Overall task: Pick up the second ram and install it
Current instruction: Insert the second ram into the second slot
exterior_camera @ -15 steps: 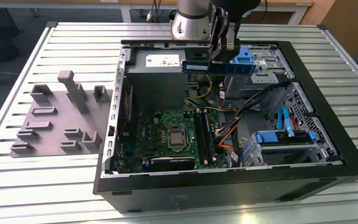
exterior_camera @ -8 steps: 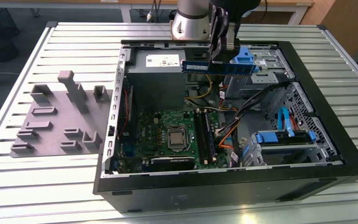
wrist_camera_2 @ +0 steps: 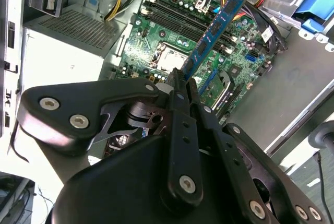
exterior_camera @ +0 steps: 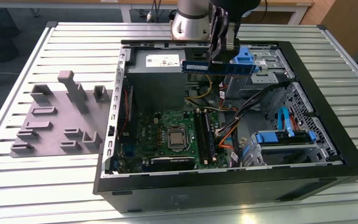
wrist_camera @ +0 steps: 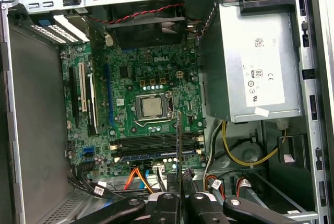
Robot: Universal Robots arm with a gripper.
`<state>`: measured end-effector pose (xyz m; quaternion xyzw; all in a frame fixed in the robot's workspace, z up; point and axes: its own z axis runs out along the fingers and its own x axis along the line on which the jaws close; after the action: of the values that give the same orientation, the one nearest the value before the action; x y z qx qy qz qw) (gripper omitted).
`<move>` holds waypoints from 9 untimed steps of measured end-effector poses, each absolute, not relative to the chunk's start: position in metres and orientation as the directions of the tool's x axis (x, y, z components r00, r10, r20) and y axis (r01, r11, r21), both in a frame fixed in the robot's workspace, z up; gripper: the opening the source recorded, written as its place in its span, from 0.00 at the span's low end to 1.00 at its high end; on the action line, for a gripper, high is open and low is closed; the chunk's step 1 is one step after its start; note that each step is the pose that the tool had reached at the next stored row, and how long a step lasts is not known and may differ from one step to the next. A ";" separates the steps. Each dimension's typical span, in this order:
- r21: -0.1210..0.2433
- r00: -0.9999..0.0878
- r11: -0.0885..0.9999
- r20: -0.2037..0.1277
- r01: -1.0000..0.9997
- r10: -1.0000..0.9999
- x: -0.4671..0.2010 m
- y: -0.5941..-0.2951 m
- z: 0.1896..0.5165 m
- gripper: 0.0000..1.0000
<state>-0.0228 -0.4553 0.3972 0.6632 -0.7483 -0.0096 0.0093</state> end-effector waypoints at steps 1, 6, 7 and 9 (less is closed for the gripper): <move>0.027 -0.122 0.122 0.001 -0.992 -0.993 -0.023 -0.455 0.397 0.14; 0.027 -0.138 0.138 0.001 -0.990 -0.990 -0.023 -0.455 0.397 0.14; 0.027 -0.141 0.141 0.001 -0.990 -0.990 -0.023 -0.455 0.397 0.14; 0.027 -0.148 0.148 0.001 -0.989 -0.989 -0.023 -0.455 0.397 0.14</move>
<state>-0.0228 -0.4553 0.3972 0.6527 -0.7575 -0.0097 0.0092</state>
